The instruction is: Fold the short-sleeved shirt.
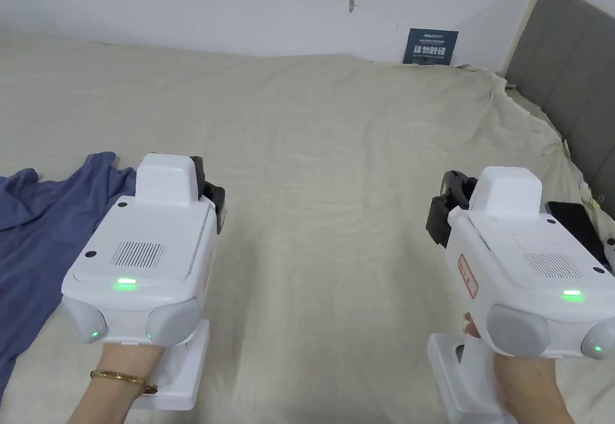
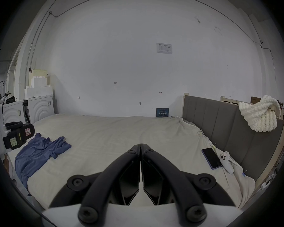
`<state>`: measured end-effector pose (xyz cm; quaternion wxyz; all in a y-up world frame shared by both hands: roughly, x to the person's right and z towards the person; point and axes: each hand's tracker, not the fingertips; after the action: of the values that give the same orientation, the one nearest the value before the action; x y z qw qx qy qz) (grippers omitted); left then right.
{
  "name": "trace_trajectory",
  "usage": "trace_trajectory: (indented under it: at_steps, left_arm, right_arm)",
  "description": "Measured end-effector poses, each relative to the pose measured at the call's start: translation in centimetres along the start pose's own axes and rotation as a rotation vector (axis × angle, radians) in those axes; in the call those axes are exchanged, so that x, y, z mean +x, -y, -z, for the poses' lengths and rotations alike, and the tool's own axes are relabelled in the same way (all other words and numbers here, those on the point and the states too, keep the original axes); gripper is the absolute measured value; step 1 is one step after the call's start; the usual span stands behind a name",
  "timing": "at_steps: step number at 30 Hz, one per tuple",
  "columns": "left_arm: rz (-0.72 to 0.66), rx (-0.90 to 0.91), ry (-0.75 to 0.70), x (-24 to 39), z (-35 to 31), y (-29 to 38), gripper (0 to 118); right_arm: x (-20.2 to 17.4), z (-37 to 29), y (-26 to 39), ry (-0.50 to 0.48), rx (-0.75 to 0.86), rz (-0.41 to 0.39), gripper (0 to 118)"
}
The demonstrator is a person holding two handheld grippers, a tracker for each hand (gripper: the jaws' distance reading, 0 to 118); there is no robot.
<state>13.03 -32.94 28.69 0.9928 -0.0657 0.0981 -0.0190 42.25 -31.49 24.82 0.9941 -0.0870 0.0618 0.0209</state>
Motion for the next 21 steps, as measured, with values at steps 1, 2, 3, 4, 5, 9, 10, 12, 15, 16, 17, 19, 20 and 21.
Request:
trace_trajectory:
  at_steps: [1, 2, 3, 4, 5, 9, 10, 12, 15, 16, 17, 19, 20, 21]
  left_arm:
    - [0.001, -0.002, 0.004, 0.05, 0.02, -0.05, 0]
    - [0.003, 0.0, 0.006, 0.08, 0.05, -0.05, 0]
    - [0.007, 0.003, 0.006, 0.14, 0.06, -0.07, 0]
    - [0.008, 0.005, 0.005, 0.21, 0.04, -0.11, 0]
    - [0.007, 0.006, 0.007, 0.27, 0.02, -0.16, 0]
    - [0.003, 0.008, 0.015, 0.46, 0.04, -0.24, 0]
    - [0.003, 0.008, 0.015, 0.47, 0.07, -0.19, 0]
    - [0.002, 0.006, 0.018, 0.52, 0.08, -0.16, 0]
    - [0.001, 0.006, 0.02, 0.53, 0.05, -0.11, 0]
    - [0.001, 0.006, 0.02, 0.54, 0.03, -0.11, 0]
    - [0.002, 0.006, 0.018, 0.55, 0.0, -0.12, 0]
    - [-0.001, 0.007, 0.016, 0.45, -0.03, -0.12, 0]
    - [-0.005, 0.009, 0.015, 0.39, -0.07, -0.16, 0]
    - [-0.007, 0.011, 0.014, 0.33, -0.11, -0.21, 0]
  right_arm:
    - [0.01, -0.02, 0.01, 0.0, -0.002, 0.001, 0]
    - [0.04, -0.04, 0.04, 0.0, -0.003, 0.003, 0]
    - [0.08, -0.05, 0.07, 0.0, -0.004, 0.003, 0]
    - [0.11, -0.06, 0.1, 0.002, -0.004, 0.002, 0]
    - [0.11, -0.14, 0.11, 0.003, -0.004, 0.001, 0]
    - [0.17, -0.25, 0.12, 0.004, -0.005, 0.0, 0]
    - [0.18, -0.28, 0.11, 0.004, -0.005, 0.0, 0]
    - [0.18, -0.33, 0.08, 0.003, -0.003, 0.0, 0]
    - [0.19, -0.42, -0.01, 0.004, 0.0, 0.001, 0]
    - [0.18, -0.43, -0.06, 0.004, 0.002, 0.001, 0]
    - [0.17, -0.47, -0.11, 0.004, 0.003, 0.0, 0]
    - [0.13, -0.51, -0.22, 0.003, 0.006, -0.001, 0]
    - [0.09, -0.53, -0.28, 0.001, 0.007, -0.001, 0]
    - [0.03, -0.55, -0.34, 0.0, 0.009, -0.003, 0]
